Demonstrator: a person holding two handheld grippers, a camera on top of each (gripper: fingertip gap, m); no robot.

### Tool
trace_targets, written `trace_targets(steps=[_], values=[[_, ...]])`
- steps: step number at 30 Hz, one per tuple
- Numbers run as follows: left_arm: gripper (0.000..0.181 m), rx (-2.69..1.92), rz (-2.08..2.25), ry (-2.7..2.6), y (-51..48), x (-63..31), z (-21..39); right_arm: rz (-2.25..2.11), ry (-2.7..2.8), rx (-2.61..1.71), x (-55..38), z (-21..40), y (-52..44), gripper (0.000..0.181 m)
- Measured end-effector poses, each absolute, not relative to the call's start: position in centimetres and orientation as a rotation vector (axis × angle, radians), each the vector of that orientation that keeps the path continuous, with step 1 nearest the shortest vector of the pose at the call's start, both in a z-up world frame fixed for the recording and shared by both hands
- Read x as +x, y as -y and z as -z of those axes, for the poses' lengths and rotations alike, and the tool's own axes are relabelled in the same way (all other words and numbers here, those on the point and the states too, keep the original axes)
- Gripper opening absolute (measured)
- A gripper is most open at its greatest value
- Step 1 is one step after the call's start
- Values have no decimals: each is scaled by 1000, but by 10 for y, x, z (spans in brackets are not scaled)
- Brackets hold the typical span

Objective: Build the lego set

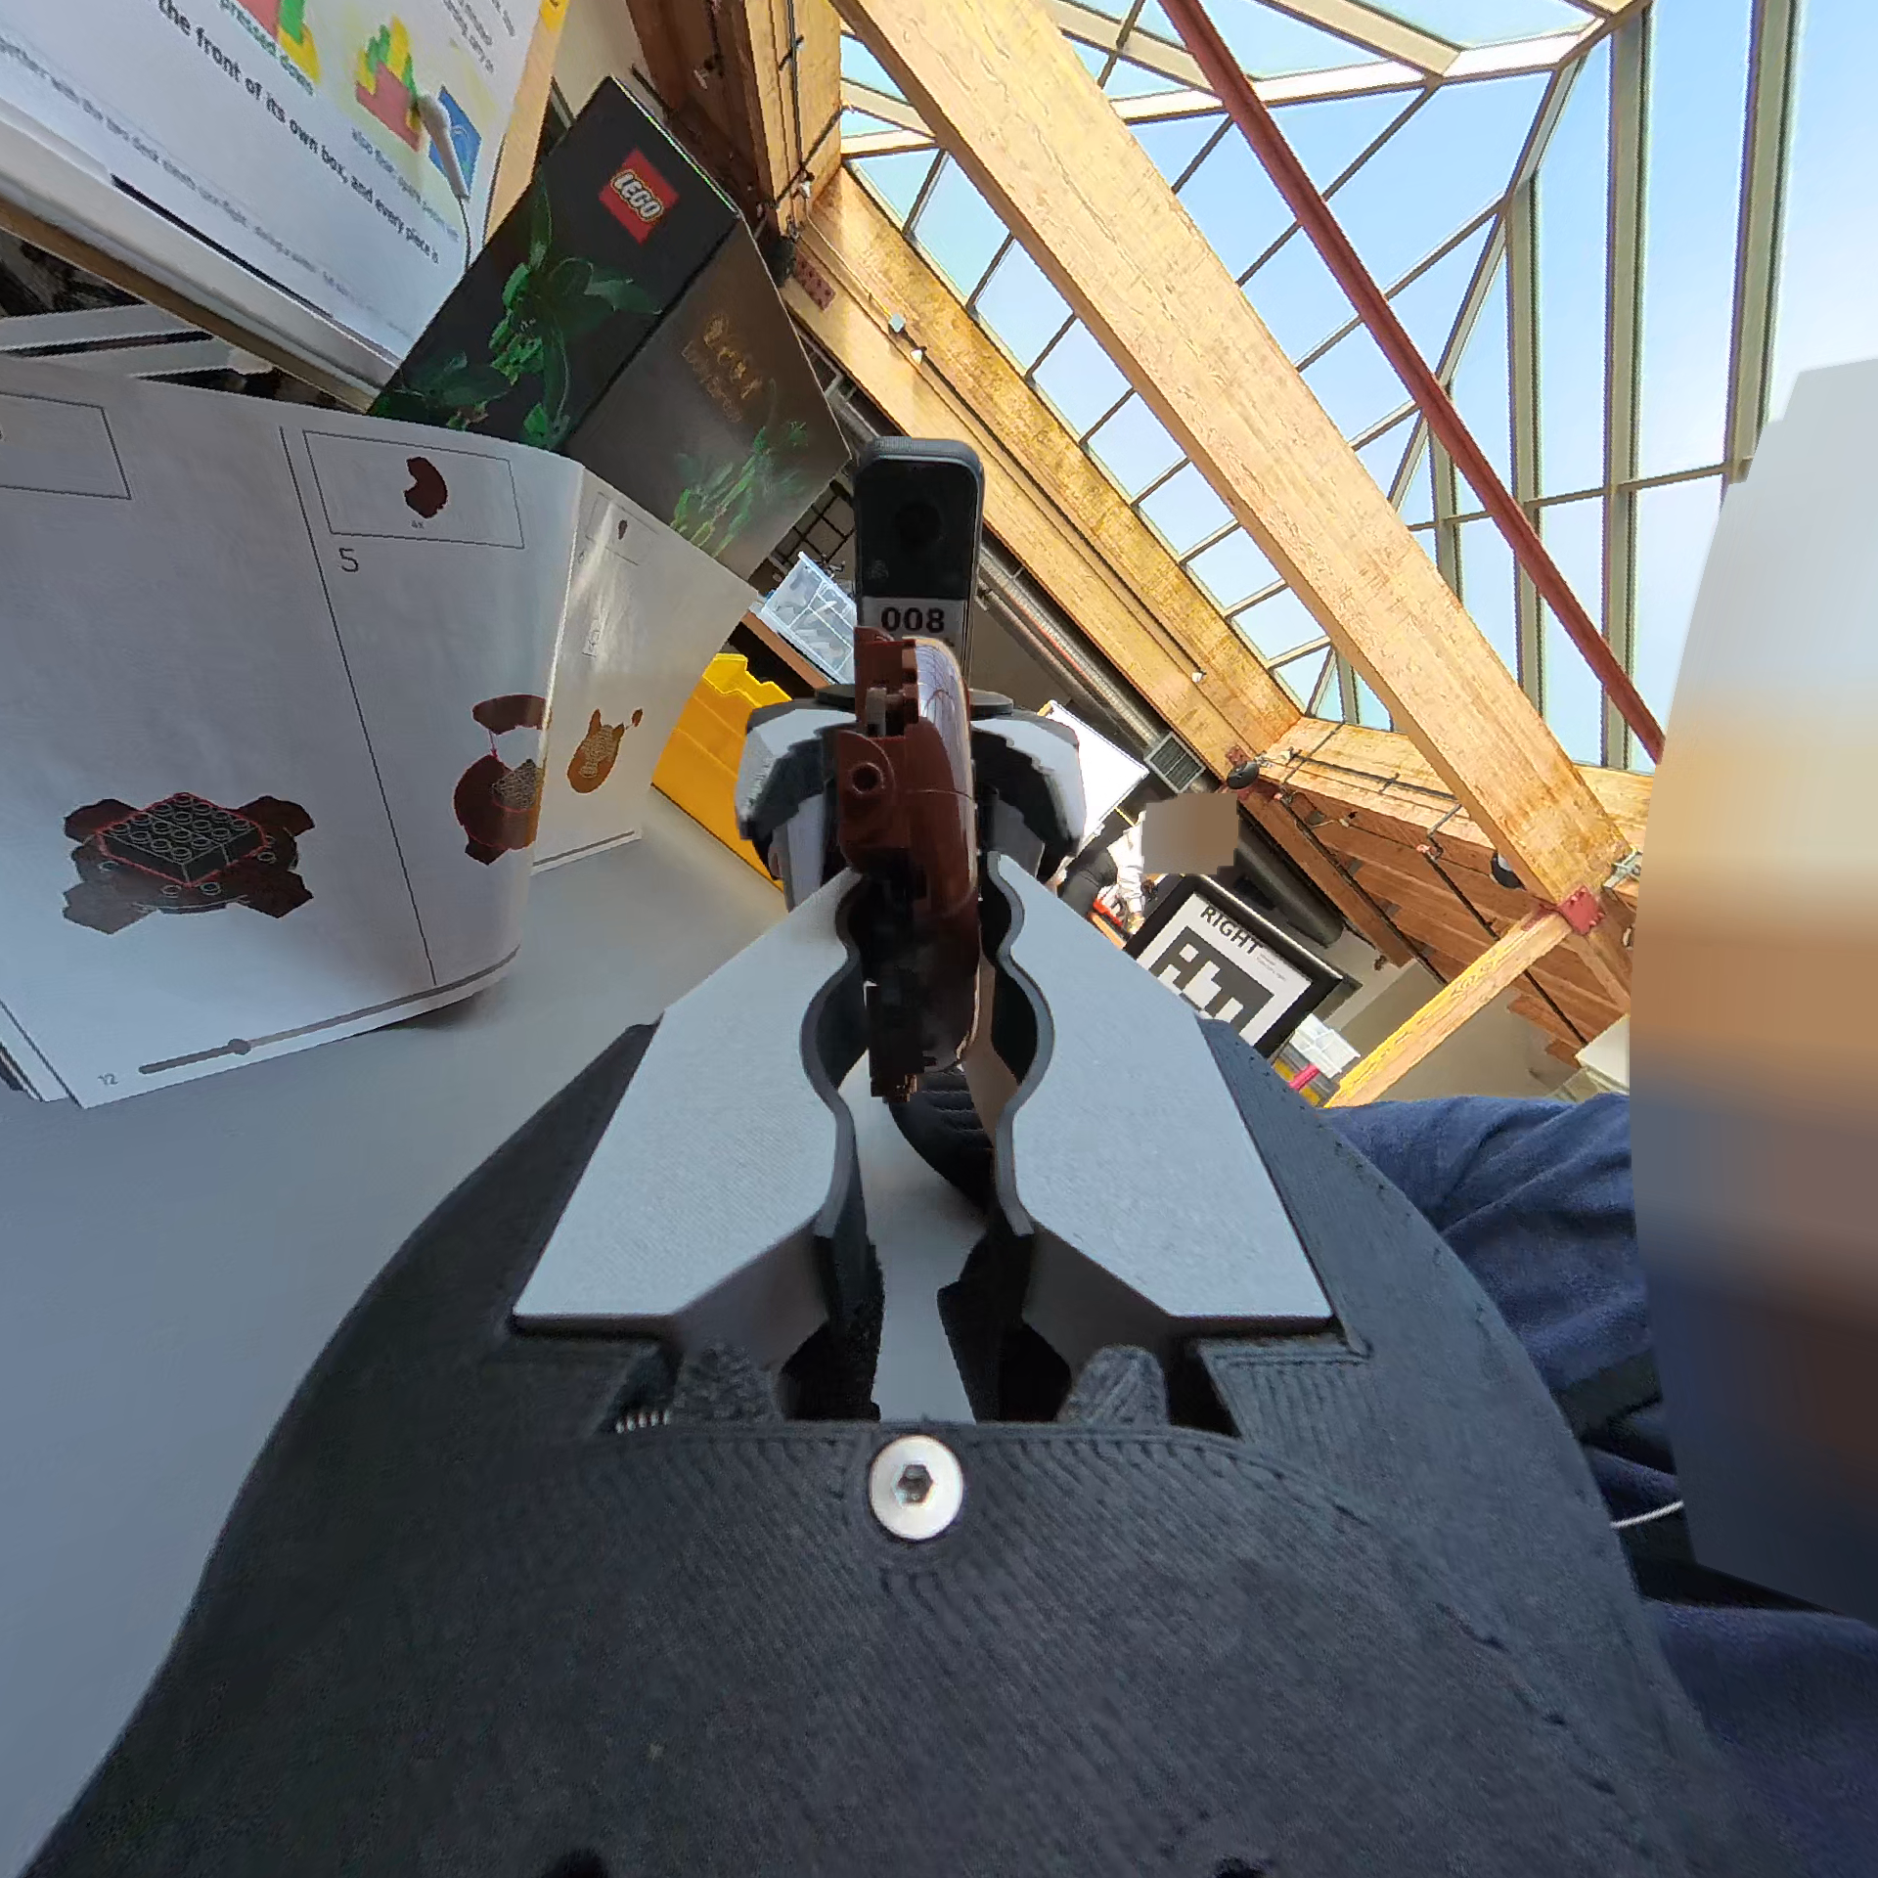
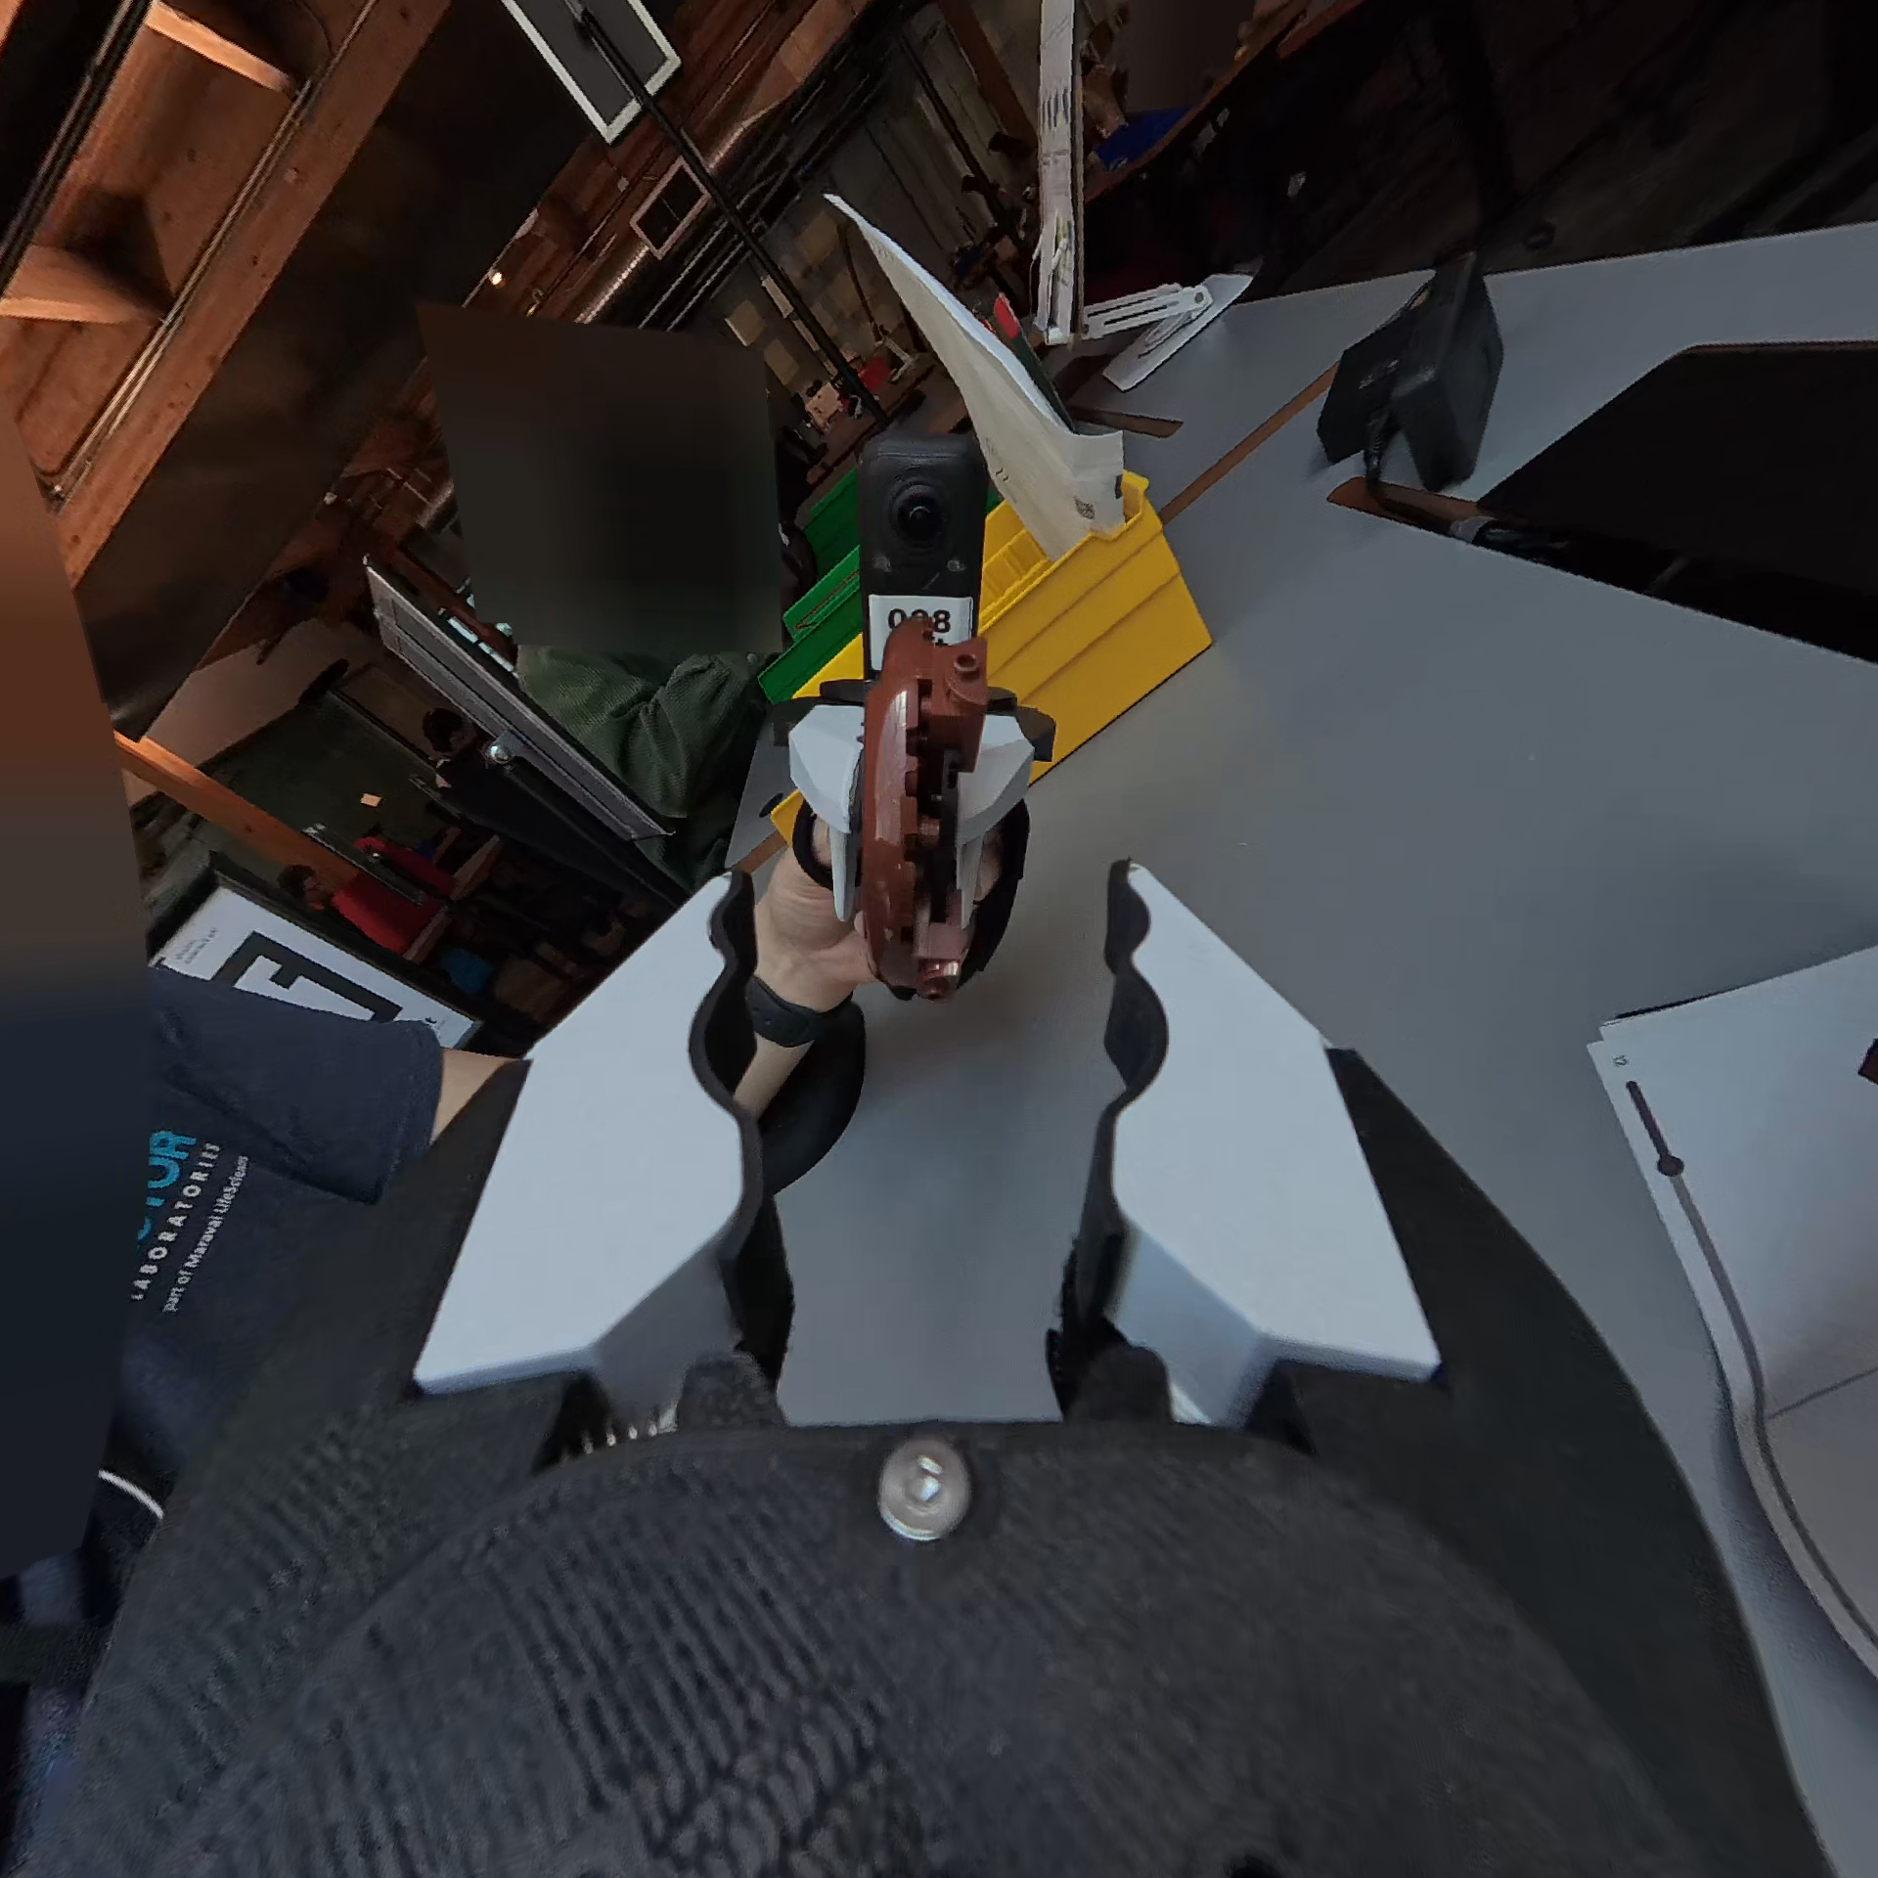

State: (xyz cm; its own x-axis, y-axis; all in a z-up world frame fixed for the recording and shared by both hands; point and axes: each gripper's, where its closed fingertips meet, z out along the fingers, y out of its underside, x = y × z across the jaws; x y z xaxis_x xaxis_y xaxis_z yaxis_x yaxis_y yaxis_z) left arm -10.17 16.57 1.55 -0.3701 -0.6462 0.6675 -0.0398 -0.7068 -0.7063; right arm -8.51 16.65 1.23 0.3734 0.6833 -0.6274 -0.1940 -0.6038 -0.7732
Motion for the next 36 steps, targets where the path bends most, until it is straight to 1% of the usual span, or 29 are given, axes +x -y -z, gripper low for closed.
trace_targets(steps=[2,3,5,8,9,11,21,36], values=[[16,-1432,2102,-970,-160,-103,-18,-1259,479,-1773,-80,-21,-165,67],[16,-1411,2086,-1005,-156,-103,-20,-1244,509,-1749,-79,-27,-162,62],[16,-1375,2034,-1097,-146,-102,-20,-1235,593,-1700,-83,-38,-151,44],[16,-1318,1987,-1213,-130,-101,-21,-1140,689,-1729,-87,-36,-144,42],[16,-1312,1986,-1230,-127,-100,-21,-1117,716,-1743,-88,-34,-143,38],[16,-1302,1995,-1251,-123,-98,-21,-1156,757,-1719,-92,-36,-135,23],[16,-1279,1967,-1272,-121,-101,-22,-1303,685,-1744,-95,-37,-133,21],[16,-1262,1868,-1312,-120,-101,-21,-1283,727,-1744,-96,-36,-131,19]])
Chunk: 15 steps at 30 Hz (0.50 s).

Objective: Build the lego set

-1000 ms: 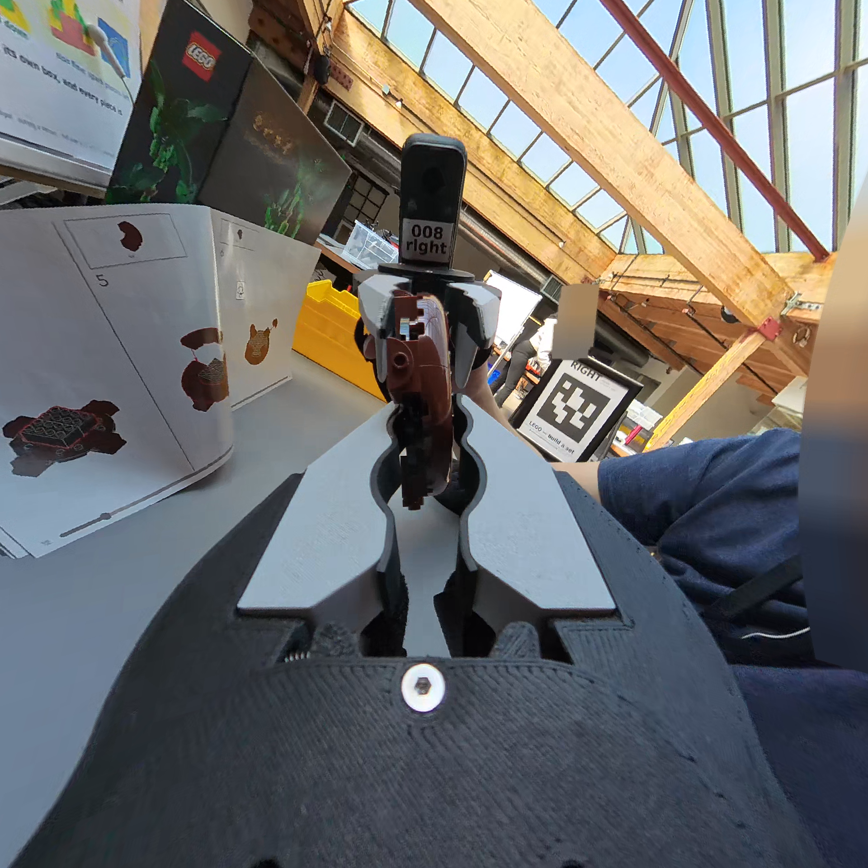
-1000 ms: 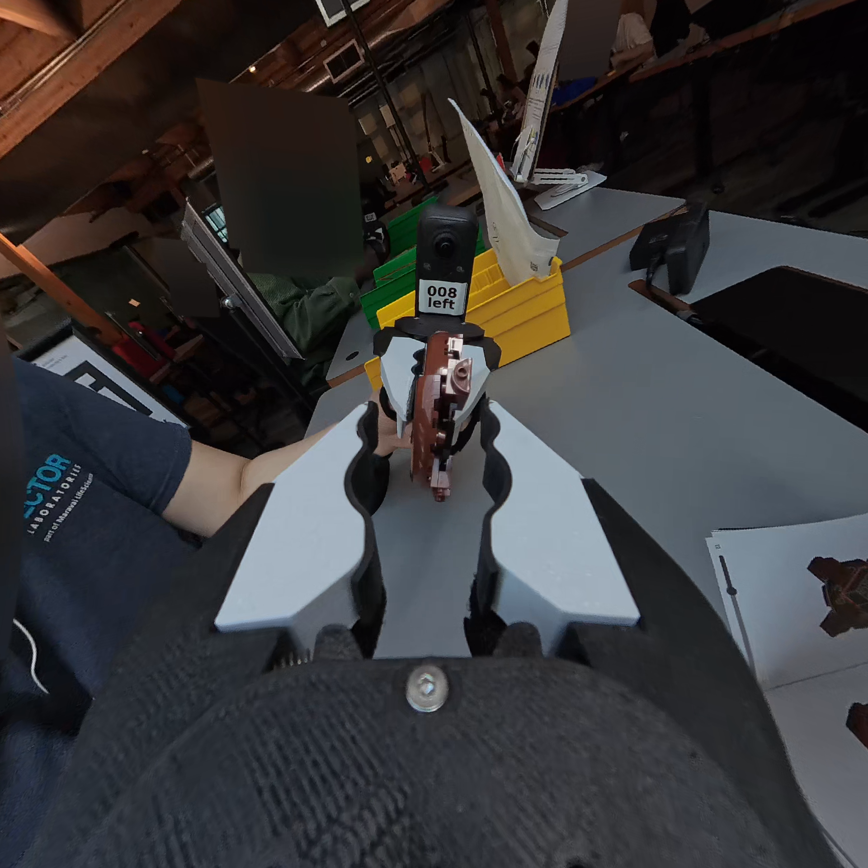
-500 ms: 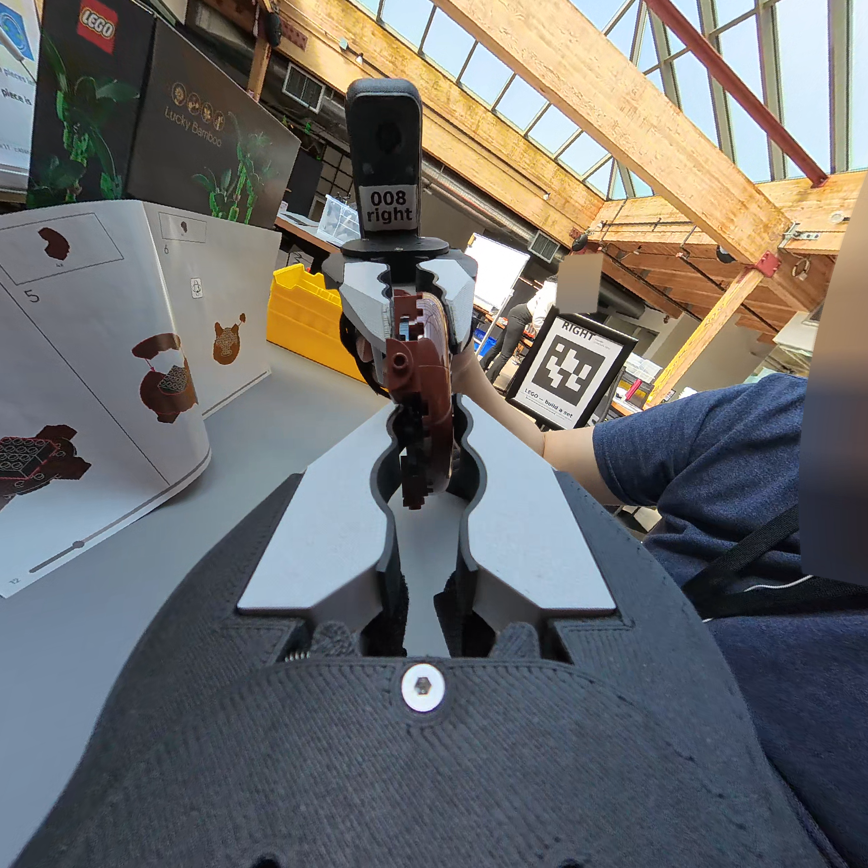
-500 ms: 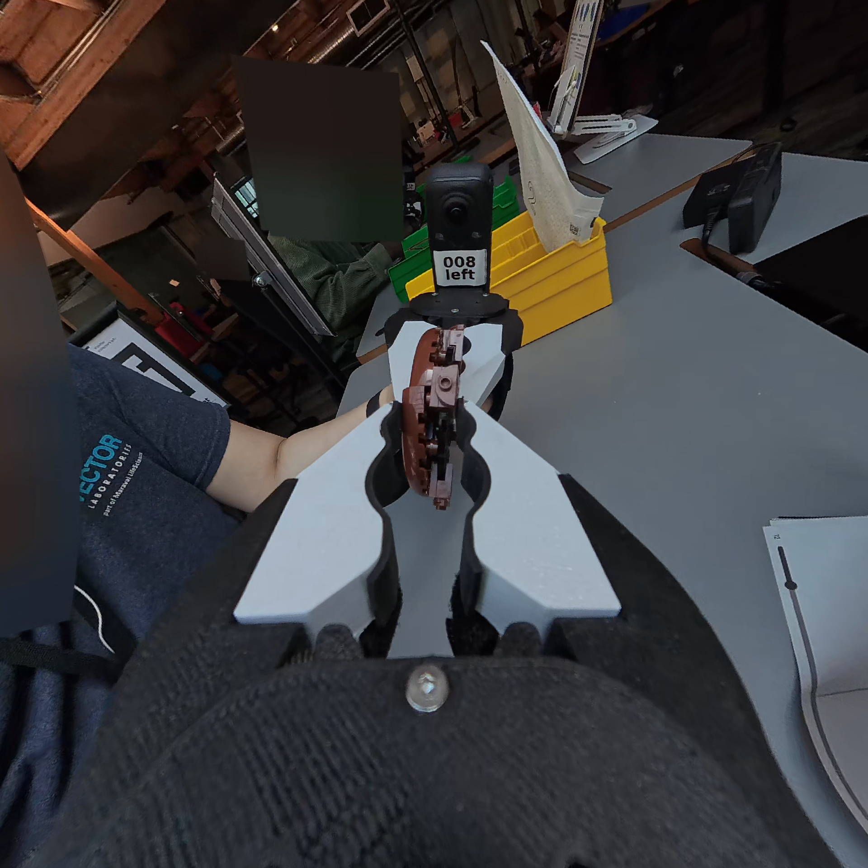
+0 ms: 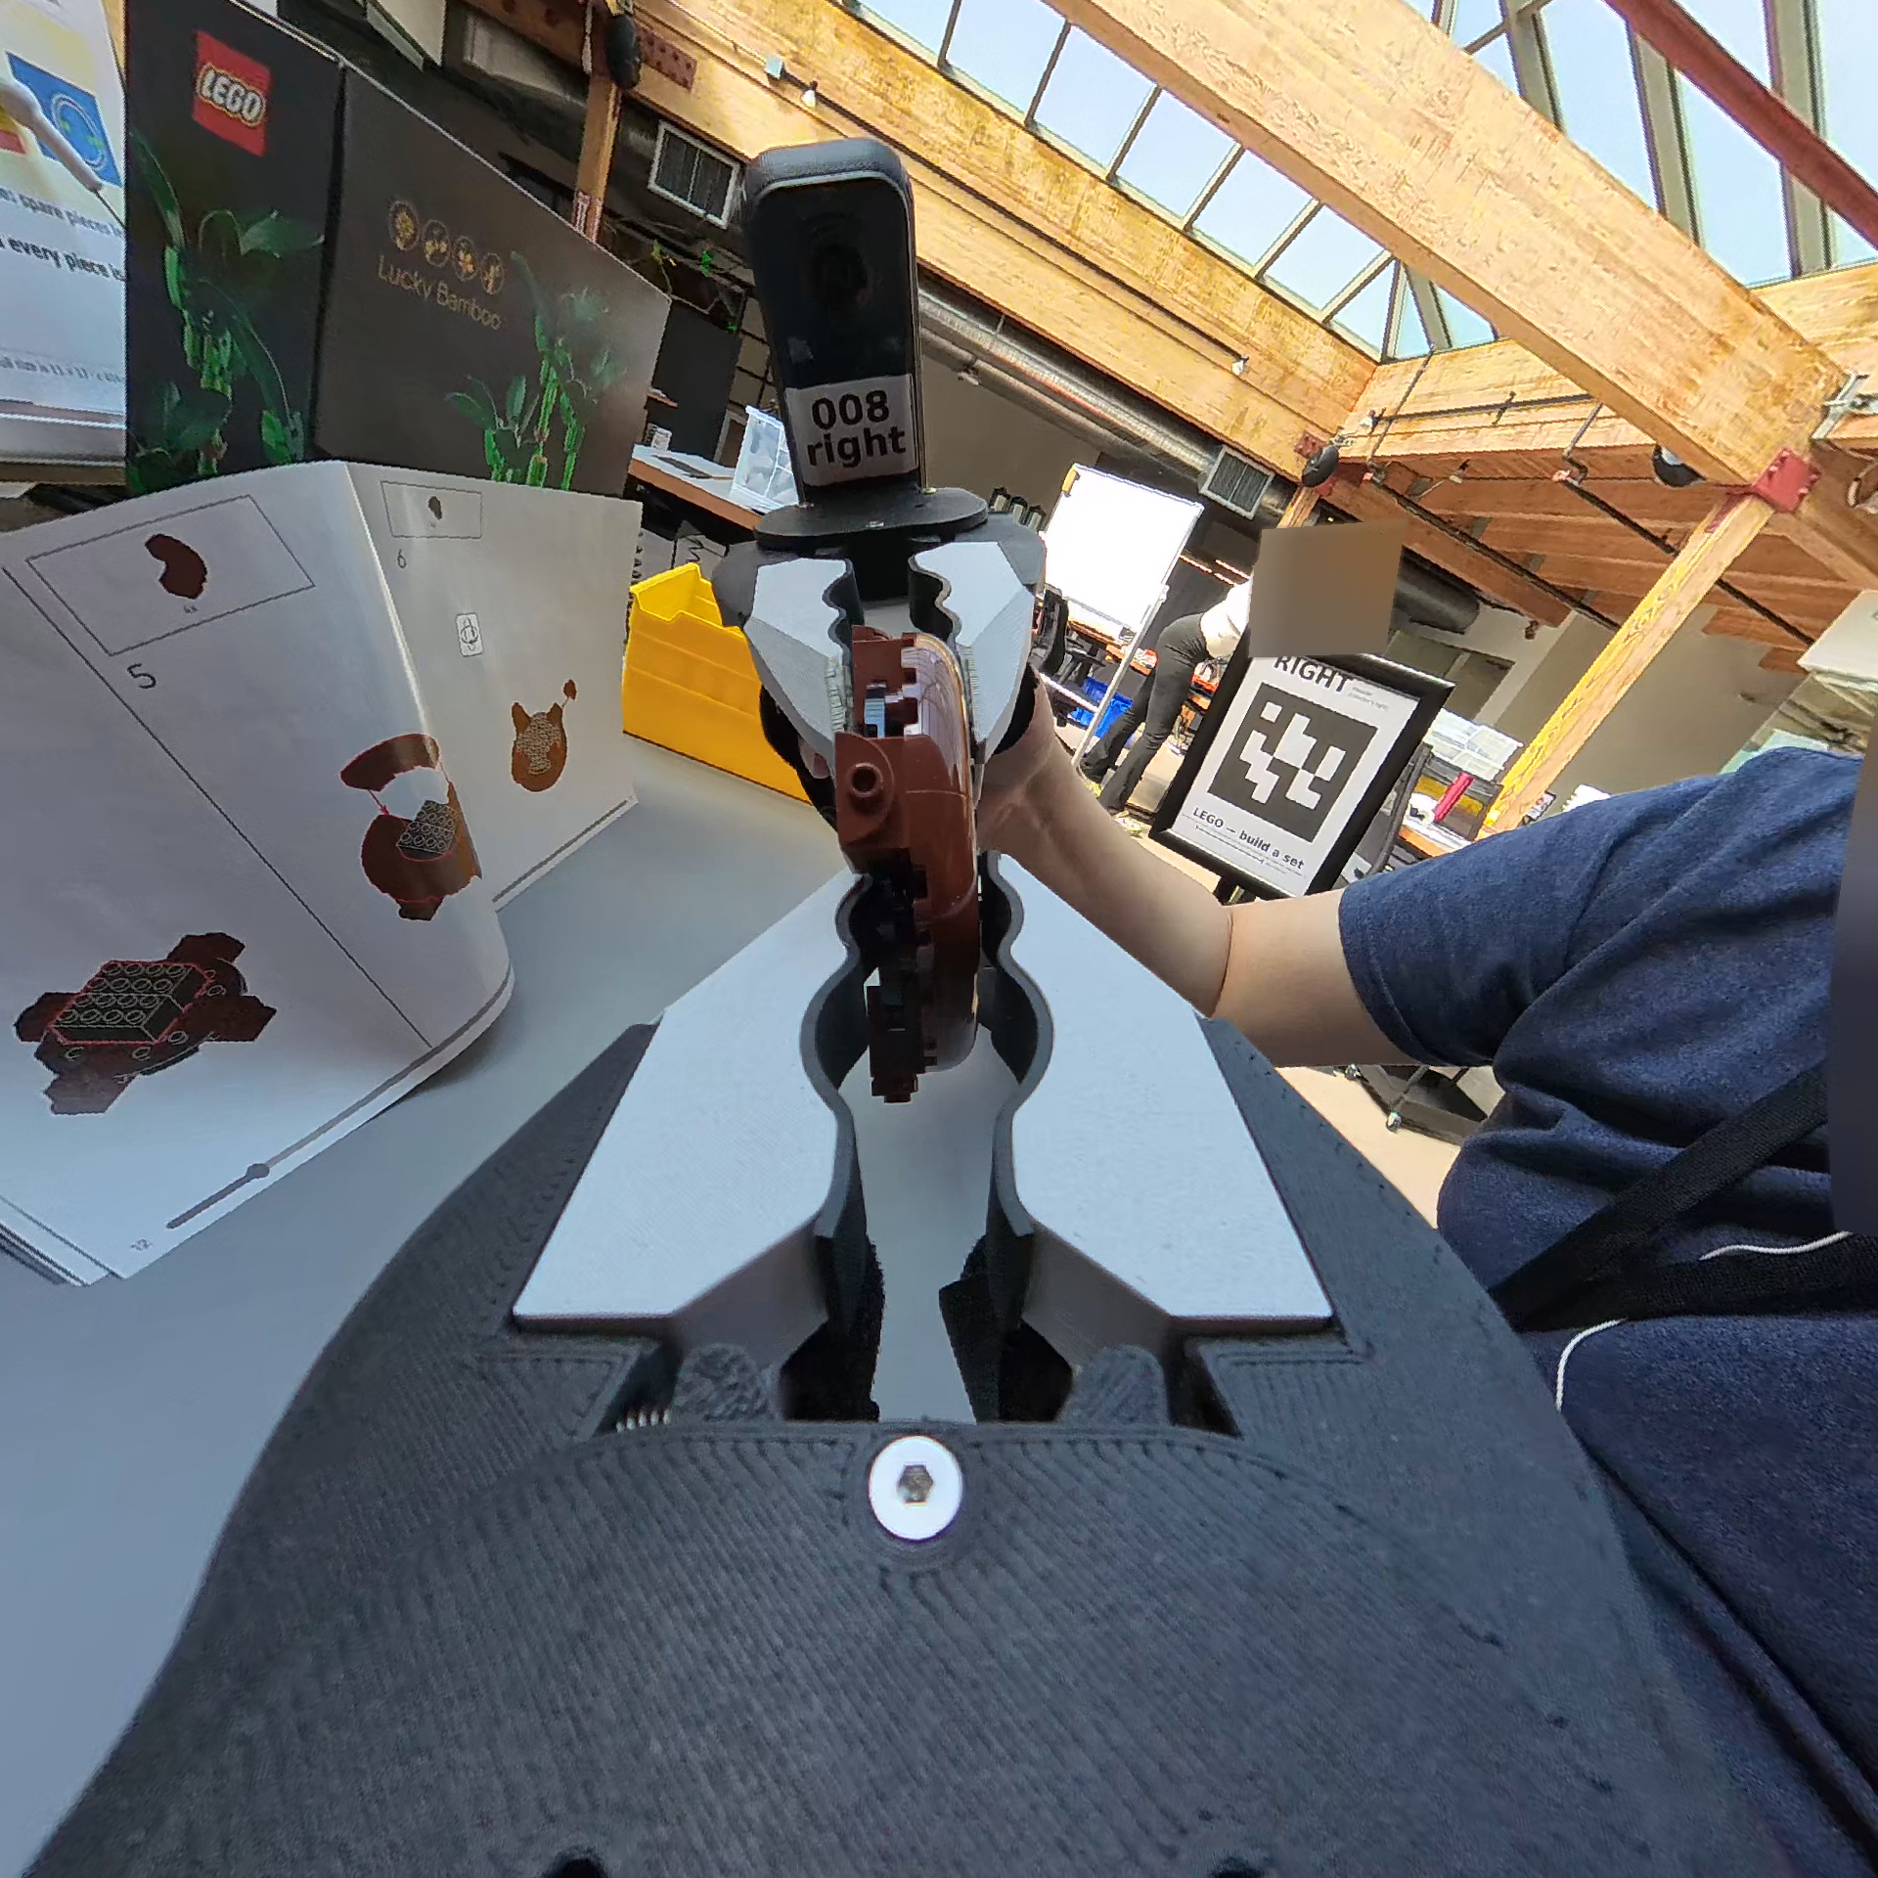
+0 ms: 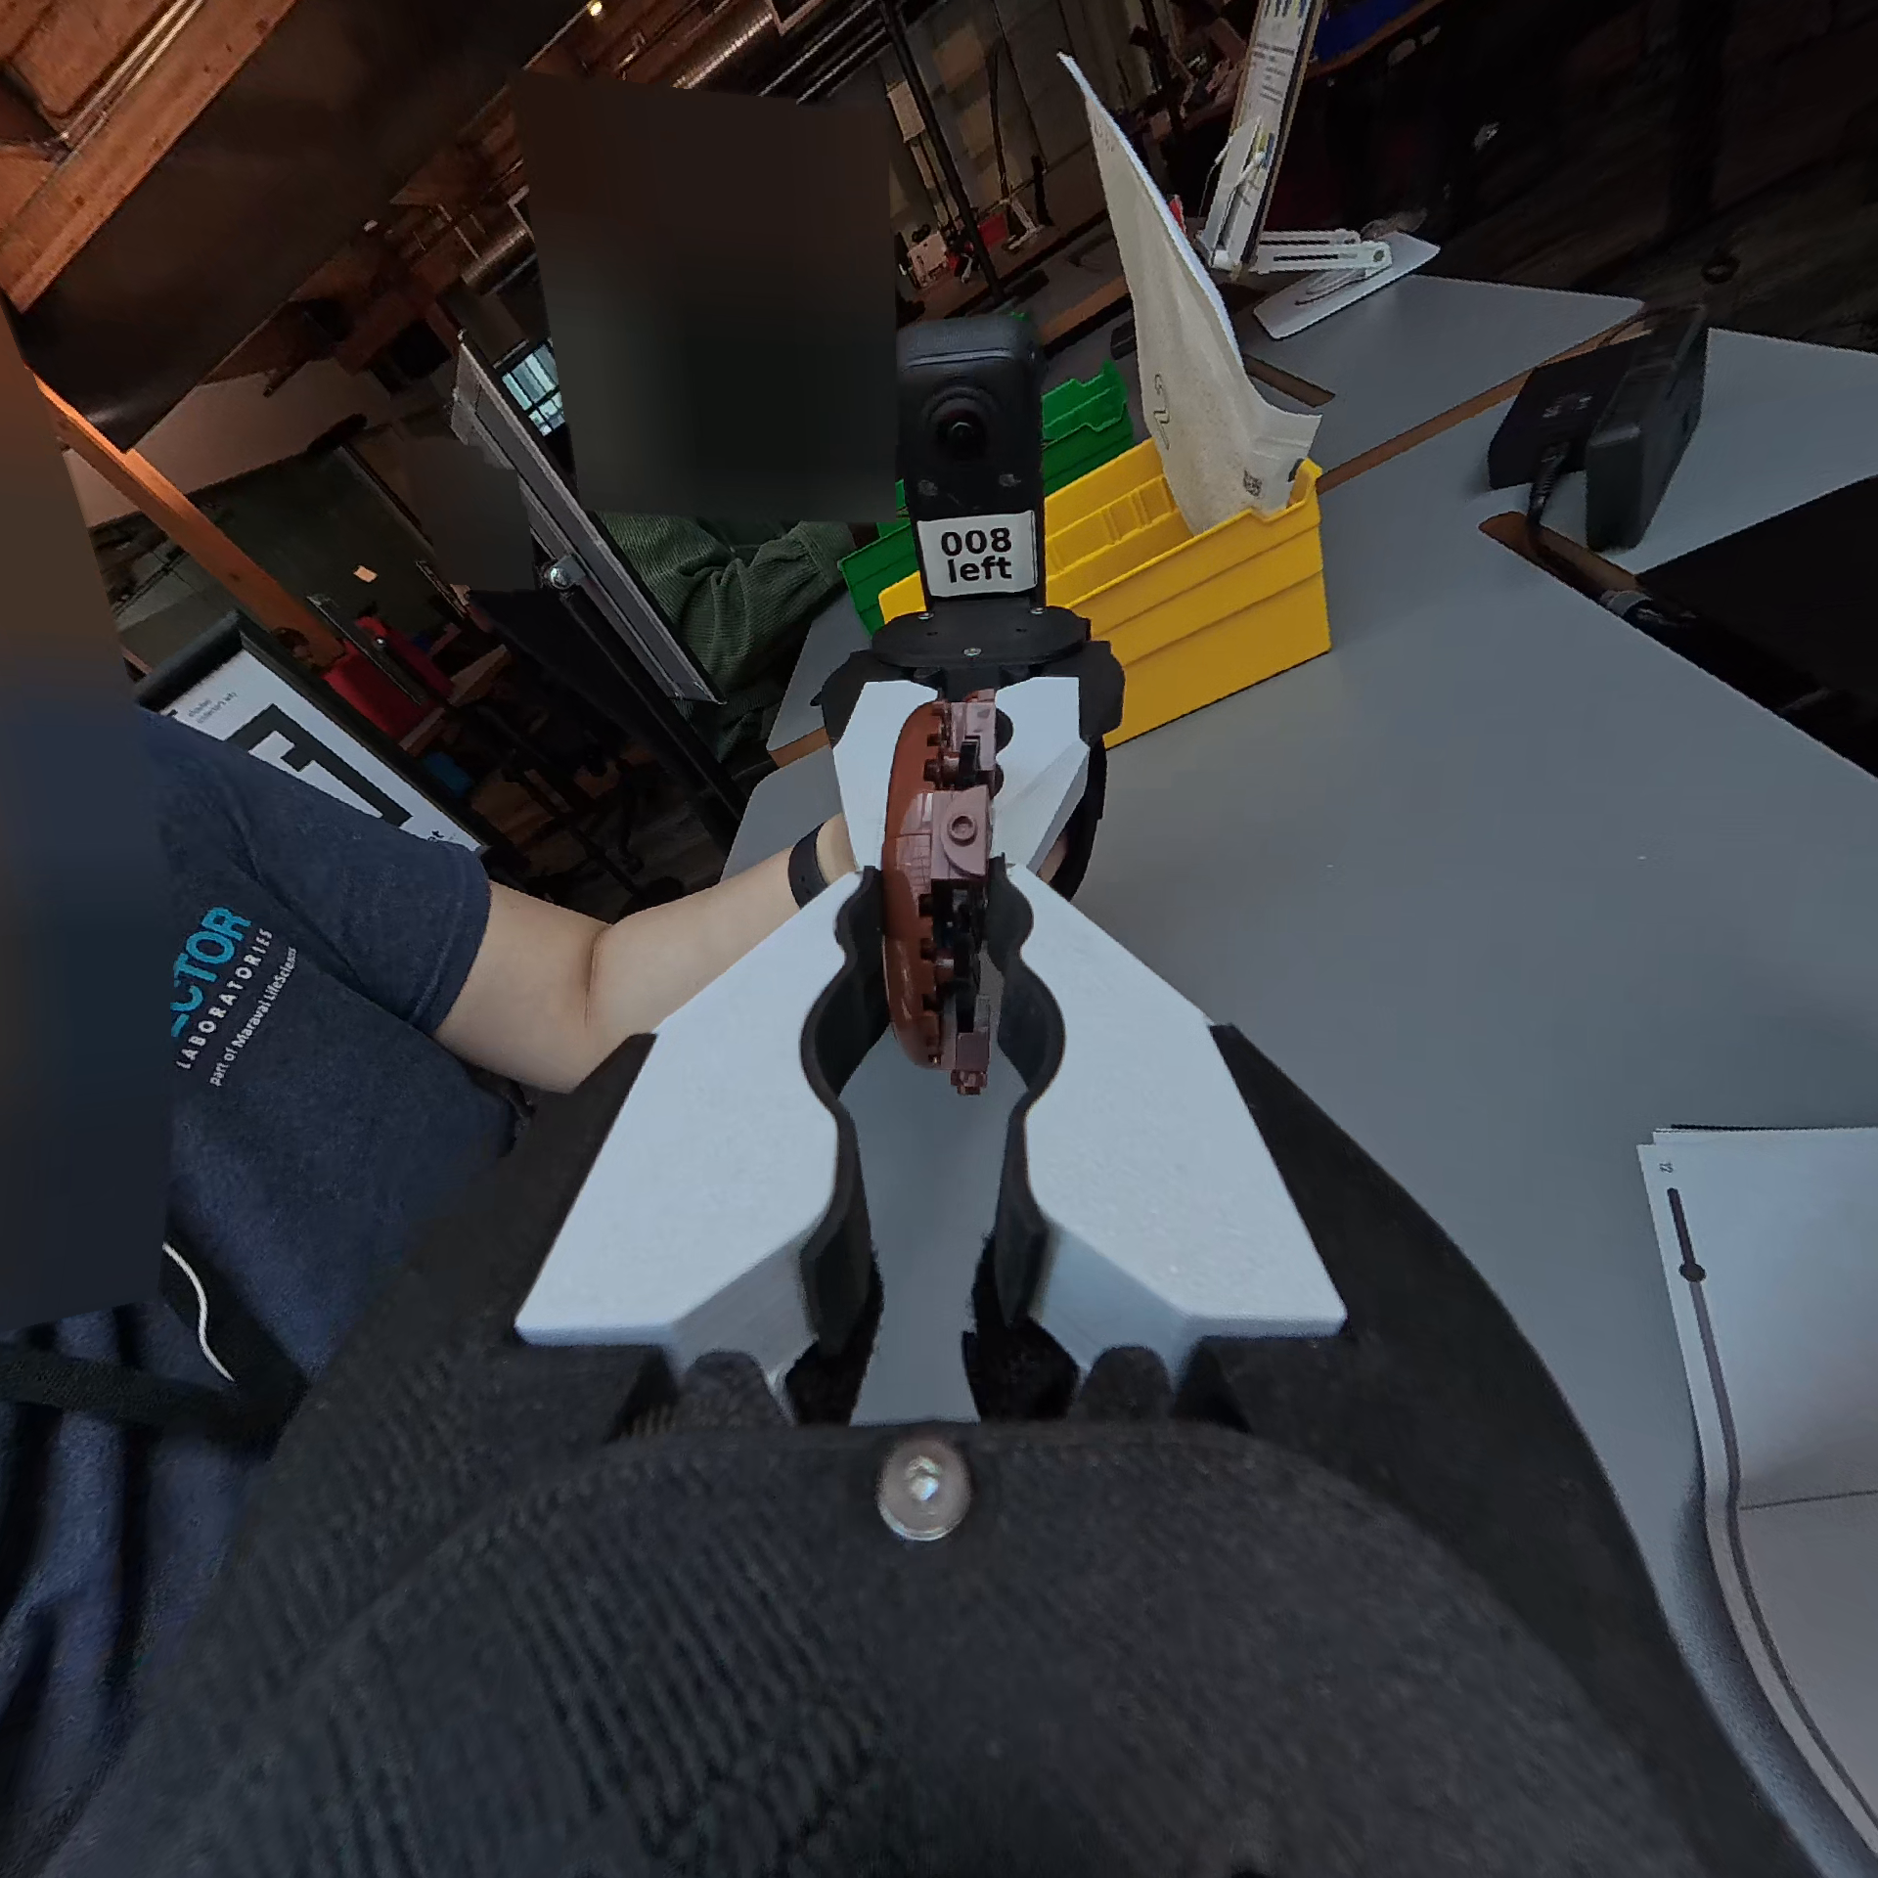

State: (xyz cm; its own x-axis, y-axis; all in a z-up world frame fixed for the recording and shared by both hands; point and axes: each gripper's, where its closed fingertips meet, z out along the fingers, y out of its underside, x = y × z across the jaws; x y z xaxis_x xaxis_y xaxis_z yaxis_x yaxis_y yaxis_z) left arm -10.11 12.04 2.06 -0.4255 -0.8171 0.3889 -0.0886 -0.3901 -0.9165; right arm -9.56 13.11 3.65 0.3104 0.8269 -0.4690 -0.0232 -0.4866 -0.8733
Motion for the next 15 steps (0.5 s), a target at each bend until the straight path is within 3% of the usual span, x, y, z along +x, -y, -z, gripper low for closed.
trace_targets(steps=[2,4,7,8,10,15], values=[[16,-1236,1857,-1329,-118,-102,-23,-1209,784,-1714,-96,-39,-129,20],[16,-1229,1815,-1348,-116,-101,-23,-1098,803,-1727,-94,-39,-131,42],[16,-1207,1819,-1350,-114,-102,-25,-1010,851,-1792,-94,-33,-127,49],[17,-1203,1826,-1357,-113,-103,-26,-1001,862,-1794,-96,-33,-126,47],[17,-1212,1804,-1375,-112,-101,-23,-997,892,-1804,-101,-31,-123,25],[17,-1200,1786,-1418,-106,-101,-21,-1043,869,-1825,-103,-34,-120,20]])
